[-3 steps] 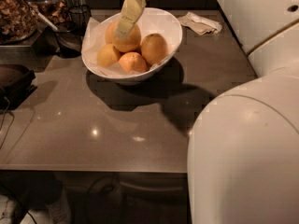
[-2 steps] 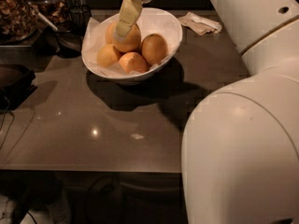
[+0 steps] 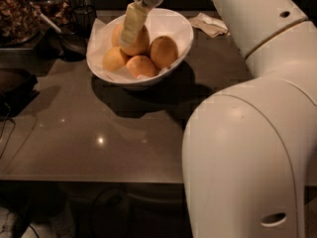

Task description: Pick orange from white bowl

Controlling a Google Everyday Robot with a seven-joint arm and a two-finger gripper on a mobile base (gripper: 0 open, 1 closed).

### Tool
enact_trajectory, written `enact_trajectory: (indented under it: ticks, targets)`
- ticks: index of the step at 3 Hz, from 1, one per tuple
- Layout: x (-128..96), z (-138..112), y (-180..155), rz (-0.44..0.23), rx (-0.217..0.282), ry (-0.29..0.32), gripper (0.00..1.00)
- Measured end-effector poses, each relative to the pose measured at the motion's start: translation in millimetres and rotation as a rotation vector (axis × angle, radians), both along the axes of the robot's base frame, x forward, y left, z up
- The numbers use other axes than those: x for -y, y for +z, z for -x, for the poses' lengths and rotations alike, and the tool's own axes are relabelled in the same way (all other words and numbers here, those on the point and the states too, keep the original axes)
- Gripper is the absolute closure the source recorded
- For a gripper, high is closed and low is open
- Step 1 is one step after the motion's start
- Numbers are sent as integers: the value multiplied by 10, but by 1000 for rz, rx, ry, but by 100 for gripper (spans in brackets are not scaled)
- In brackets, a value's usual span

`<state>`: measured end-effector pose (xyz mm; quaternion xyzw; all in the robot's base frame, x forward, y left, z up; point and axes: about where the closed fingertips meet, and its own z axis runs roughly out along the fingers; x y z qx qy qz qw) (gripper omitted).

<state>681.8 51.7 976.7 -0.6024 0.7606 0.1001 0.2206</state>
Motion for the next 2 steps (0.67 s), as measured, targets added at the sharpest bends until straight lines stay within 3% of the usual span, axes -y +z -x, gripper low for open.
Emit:
enact_trajectory:
  ticks: [2]
  targets:
    - [41,-108,-203,20,-44,-27,26]
